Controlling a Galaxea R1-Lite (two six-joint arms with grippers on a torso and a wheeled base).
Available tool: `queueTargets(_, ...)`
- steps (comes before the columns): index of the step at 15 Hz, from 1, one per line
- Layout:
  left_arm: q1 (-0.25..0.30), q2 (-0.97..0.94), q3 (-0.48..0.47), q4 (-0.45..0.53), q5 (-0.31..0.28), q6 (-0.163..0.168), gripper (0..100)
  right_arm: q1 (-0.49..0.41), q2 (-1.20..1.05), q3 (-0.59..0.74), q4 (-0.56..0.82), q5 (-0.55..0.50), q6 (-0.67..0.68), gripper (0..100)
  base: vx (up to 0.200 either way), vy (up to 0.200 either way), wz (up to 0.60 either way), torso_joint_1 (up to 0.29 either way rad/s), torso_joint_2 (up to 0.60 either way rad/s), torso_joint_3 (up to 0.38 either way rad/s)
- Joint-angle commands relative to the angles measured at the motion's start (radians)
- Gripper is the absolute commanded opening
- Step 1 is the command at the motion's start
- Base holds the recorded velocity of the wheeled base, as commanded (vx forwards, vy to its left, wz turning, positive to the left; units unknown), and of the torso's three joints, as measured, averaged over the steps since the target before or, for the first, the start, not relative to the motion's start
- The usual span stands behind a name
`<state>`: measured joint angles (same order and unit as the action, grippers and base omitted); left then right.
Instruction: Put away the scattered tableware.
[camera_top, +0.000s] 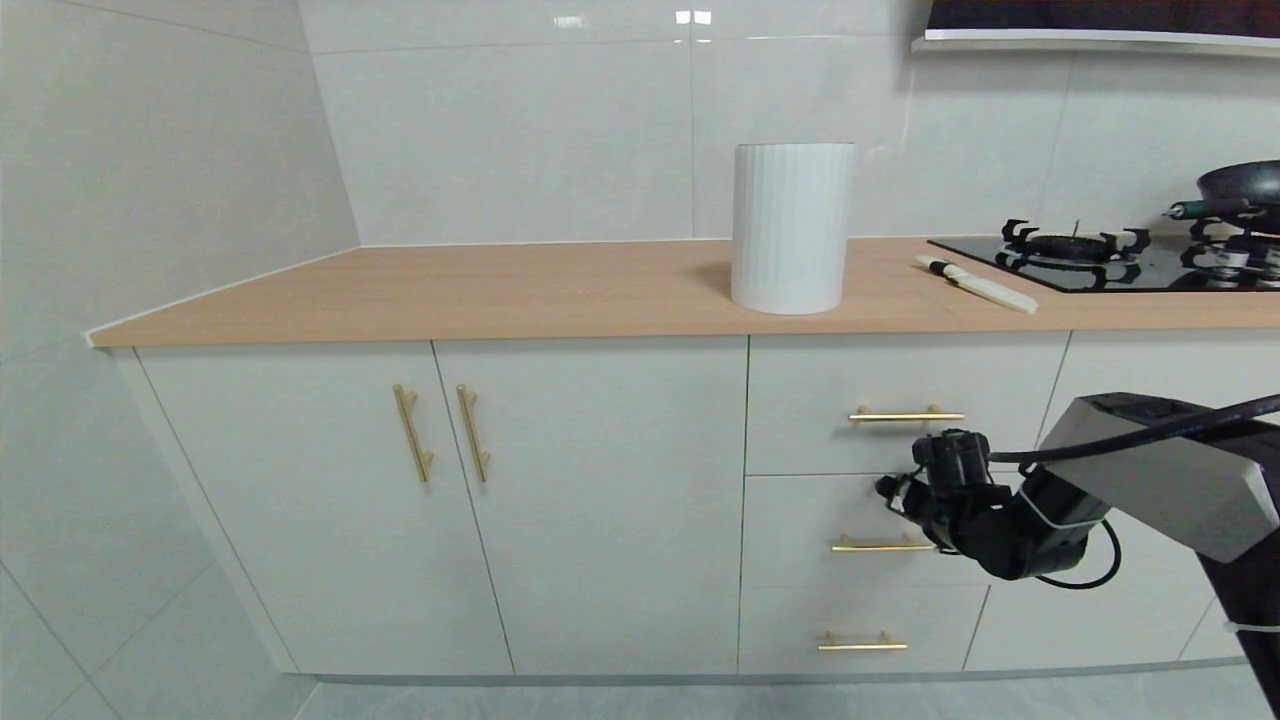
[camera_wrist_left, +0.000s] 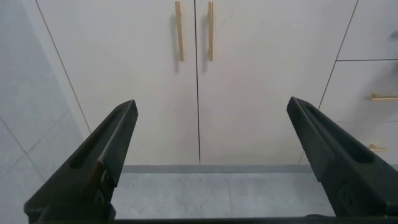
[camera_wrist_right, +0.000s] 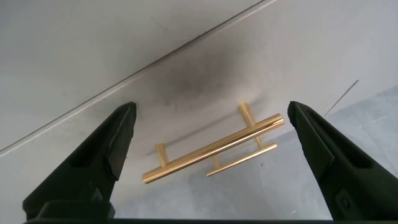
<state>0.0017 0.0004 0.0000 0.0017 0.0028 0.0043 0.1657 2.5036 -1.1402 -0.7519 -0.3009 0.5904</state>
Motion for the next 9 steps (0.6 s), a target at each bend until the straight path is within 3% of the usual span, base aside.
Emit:
queueTargets(1, 0.001, 0.0, 0.0, 0.0, 0.0, -0.001, 100, 0.006, -0.127, 0.137, 0.013, 0.035, -0.02, 100, 0.0, 0.0, 0.0, 0.0, 0.0, 0.0)
queueTargets(6, 0.0, 0.0, 0.0, 0.0, 0.0, -0.001, 100, 0.044, -0.608, 0.418, 0.013, 0.048, -0.216, 100, 0.0, 0.0, 0.0, 0.0, 0.0, 0.0)
queueTargets(9, 0.001, 0.0, 0.0, 0.0, 0.0, 0.0, 100, 0.097, -0.922, 0.622, 0.013, -0.015, -0.258, 100, 0.0, 0.0, 0.0, 0.0, 0.0, 0.0)
